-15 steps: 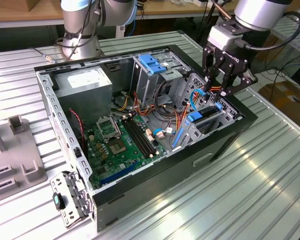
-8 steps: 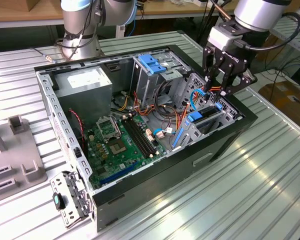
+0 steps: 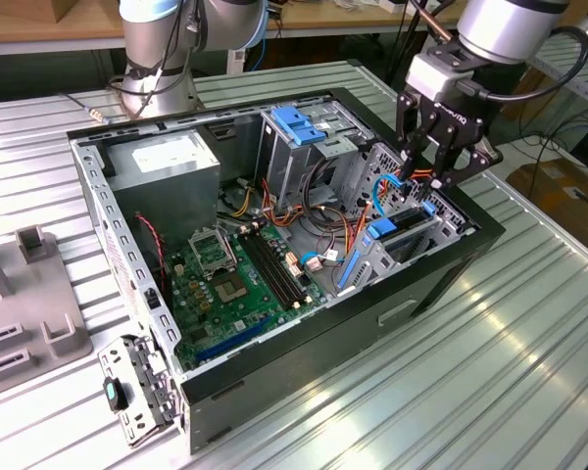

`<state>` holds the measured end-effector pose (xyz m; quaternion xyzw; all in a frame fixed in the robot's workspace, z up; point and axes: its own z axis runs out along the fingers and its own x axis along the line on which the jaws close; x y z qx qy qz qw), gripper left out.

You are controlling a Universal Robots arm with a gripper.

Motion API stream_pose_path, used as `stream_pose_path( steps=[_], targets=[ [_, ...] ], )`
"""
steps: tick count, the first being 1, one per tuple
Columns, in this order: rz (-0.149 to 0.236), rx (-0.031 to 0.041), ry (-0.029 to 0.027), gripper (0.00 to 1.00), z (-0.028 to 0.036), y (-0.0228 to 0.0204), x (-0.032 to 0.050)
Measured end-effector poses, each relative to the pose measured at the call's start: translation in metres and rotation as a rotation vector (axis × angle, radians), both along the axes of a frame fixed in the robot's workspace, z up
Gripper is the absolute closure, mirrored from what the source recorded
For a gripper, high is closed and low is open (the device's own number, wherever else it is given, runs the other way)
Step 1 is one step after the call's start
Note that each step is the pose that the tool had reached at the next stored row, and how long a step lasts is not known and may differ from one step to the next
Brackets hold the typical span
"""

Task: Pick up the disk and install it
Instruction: 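Insert the first disk wire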

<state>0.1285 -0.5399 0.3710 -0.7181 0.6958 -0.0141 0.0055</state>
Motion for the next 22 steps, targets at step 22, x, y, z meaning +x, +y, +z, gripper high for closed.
stream_pose_path(
  steps=[22],
  targets=[
    [0.0,-0.0015,0.0,0.58,-0.0046,0.0001,-0.0025]
  ],
)
